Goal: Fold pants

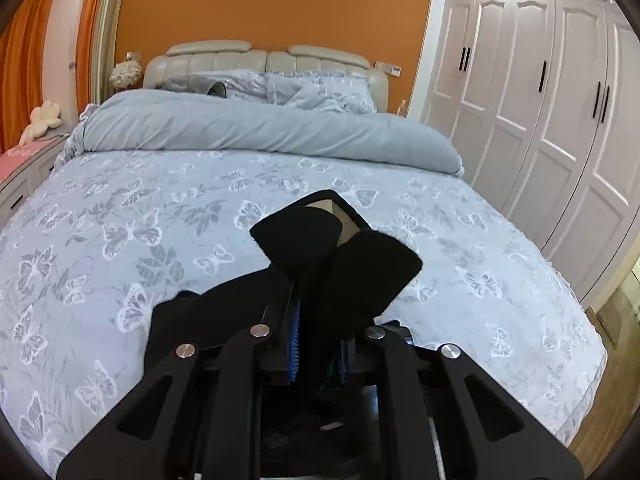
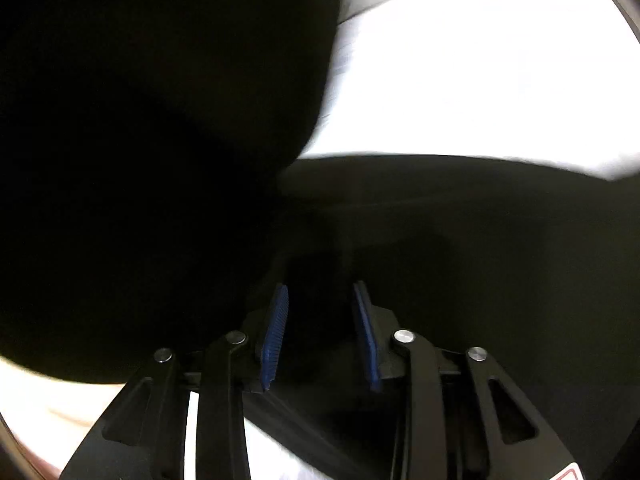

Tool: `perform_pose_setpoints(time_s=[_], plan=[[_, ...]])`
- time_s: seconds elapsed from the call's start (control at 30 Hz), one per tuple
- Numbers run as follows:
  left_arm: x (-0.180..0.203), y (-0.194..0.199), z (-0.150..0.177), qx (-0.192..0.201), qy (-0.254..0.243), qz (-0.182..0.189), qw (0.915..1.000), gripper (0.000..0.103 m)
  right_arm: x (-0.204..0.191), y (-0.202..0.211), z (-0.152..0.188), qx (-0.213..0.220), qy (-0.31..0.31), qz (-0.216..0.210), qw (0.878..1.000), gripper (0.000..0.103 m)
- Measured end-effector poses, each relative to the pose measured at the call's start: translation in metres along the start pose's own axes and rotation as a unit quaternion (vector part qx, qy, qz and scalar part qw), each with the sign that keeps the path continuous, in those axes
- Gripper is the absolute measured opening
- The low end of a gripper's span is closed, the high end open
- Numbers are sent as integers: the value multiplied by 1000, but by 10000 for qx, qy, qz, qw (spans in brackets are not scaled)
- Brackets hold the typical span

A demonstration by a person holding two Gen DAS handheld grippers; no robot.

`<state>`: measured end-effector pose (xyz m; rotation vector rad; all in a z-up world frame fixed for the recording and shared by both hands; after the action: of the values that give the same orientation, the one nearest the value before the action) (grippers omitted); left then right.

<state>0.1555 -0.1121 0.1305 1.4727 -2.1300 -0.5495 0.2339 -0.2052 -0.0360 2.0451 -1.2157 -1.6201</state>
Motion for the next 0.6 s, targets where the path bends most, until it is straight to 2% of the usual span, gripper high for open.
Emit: perform_pose_setpoints(time_s=[0.07, 0.1, 0.13, 0.17, 0.2, 0.27, 0.33, 0.4, 0.5, 0.53, 0.57, 0.6], plan=[[8, -1, 2, -123, 59, 42, 9999, 15, 40, 46, -4, 455, -727, 114, 9963, 36], [8, 0, 6, -154, 59, 54, 9999, 17, 52, 63, -5, 629, -918, 159, 9937, 41], [15, -1, 9, -245, 83, 60, 9996, 25, 64, 86, -8, 853, -1108, 157, 9900, 46], [21, -4, 14, -380, 89, 78, 9992, 28, 70, 101, -11, 1003, -1172, 153, 9879, 59], [29, -7, 24, -562, -1, 15, 9984, 28, 75, 123, -14, 1260, -1158, 140, 9852, 63], [42, -18, 41, -837, -249, -85, 9961, 28, 77, 146, -18, 1512, -916, 271, 9839, 63], [47, -27, 62, -1116, -315, -136, 9932, 28, 77, 150, -18, 1495, -719, 487, 9849, 64], [51, -37, 89, -1442, -448, -147, 9884, 30, 79, 139, -18, 1244, -649, 602, 9883, 65], [57, -42, 123, -1494, -841, -403, 9844, 32, 72, 120, -21, 864, -509, 545, 9935, 67], [58, -43, 131, -1505, -979, -425, 9828, 46, 68, 117, -14, 816, -452, 533, 9942, 69], [60, -42, 139, -1515, -1028, -343, 9825, 65, 65, 114, -15, 765, -394, 514, 9950, 71], [60, -38, 143, -1487, -982, -300, 9835, 67, 64, 110, -14, 691, -315, 457, 9961, 71]])
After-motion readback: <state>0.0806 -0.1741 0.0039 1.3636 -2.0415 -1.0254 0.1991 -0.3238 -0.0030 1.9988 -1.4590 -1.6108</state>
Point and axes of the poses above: each gripper's, at about its wrist camera, not at the fingertips, and y roughly against the way its jaws point, x to its right, z to its underside, the point moved 2 cm from there along -y, roughly the way its jaws point, and after that the axes turned 1 degree about -y, right-handed, at the moved point
